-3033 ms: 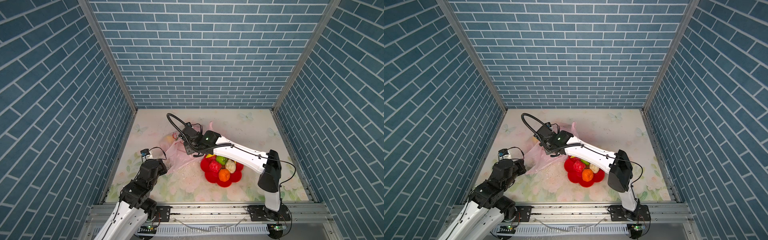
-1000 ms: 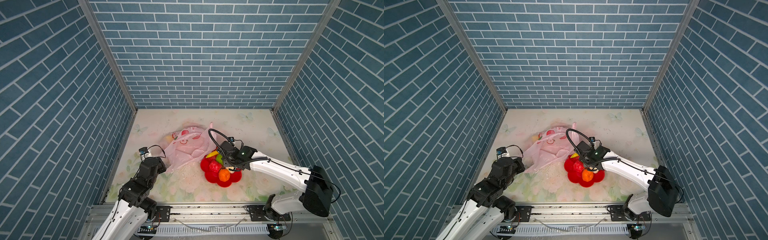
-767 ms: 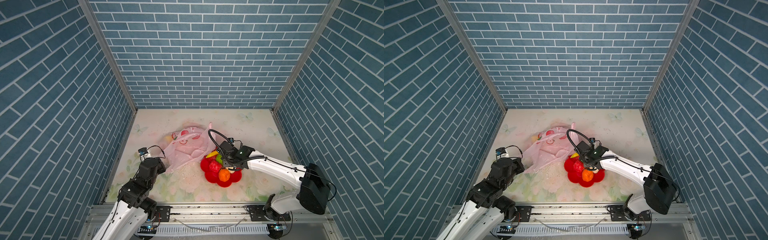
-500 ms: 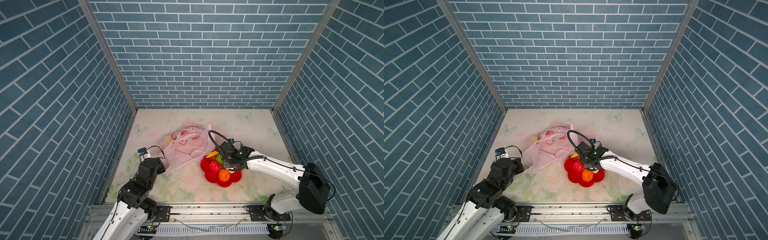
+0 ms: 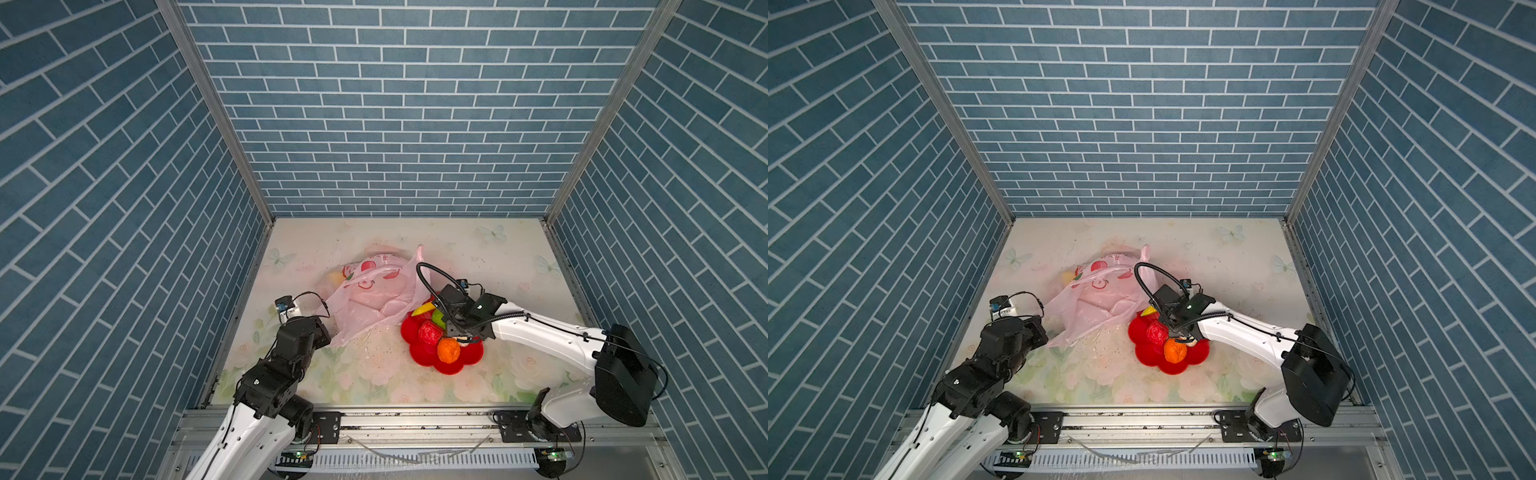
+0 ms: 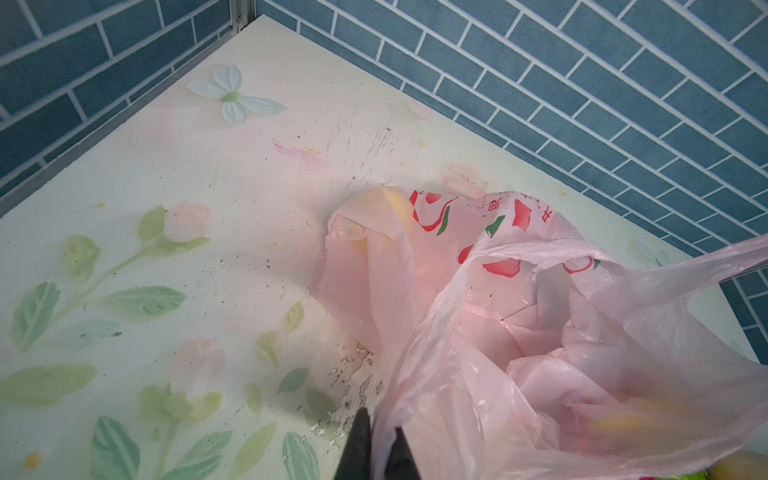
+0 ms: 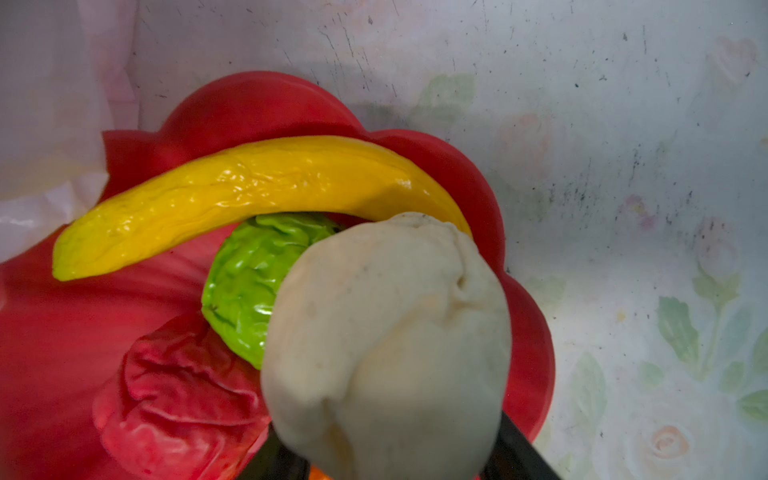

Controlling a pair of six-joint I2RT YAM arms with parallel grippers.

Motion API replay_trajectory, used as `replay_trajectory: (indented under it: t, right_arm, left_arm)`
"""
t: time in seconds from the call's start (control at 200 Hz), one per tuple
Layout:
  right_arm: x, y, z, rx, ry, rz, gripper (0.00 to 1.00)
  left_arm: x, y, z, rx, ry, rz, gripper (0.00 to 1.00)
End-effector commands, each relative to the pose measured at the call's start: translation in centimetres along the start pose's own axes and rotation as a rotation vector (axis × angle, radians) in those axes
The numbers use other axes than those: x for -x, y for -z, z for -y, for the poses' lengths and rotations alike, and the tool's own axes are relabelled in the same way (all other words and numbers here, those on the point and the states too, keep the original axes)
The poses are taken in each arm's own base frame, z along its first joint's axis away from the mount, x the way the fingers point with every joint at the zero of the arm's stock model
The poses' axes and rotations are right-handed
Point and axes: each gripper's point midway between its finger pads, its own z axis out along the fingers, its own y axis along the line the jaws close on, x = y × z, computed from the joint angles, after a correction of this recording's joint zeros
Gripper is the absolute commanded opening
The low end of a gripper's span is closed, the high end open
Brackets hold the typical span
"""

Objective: Take the fake fruits out of the plastic bag
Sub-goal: 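Lower the pale fruit onto the red plate and open the right gripper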

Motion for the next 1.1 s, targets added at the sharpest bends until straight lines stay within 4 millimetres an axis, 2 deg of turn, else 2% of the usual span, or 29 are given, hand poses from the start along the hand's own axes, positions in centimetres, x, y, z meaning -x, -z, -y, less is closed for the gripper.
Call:
replay_trajectory:
  t: [0.0,0.265,0.52,0.7,0.89,1.01,1.095]
  right_arm:
    - [-0.7,-0.4,0.8,-0.035,-0.013,-0.023,0.64]
    - [0.2,1.0,-0.1,0.011,-0.011,-0.005,0.66]
    - [0.6,4.8,-1.5,0.054,0.005,0.020,0.67]
    - [0.8,7.6,-2.1,0.011,0.050,0.071,0.67]
    - [4.5,10.7,-3.5,0.030,0.109,0.181,0.68]
    - [7.5,12.3,-5.9,0.086,0.170,0.241,0.71]
    - [9.2,12.3,-7.9,0.166,0.182,0.257,0.73]
  left_arm:
    - [0.2,0.3,-0.5,0.019,-0.006,0.006,0.09]
    - [0.2,0.1,-0.4,0.018,-0.010,0.005,0.10]
    - [0.3,-0.1,-0.3,0.028,-0.032,0.004,0.10]
    - [1.0,-0.1,0.2,0.032,-0.058,0.007,0.10]
    - [1.9,0.5,0.4,0.029,-0.090,0.026,0.10]
    - [1.9,0.9,0.5,0.017,-0.127,0.025,0.10]
    - [1.6,1.1,0.5,0.005,-0.155,0.016,0.10]
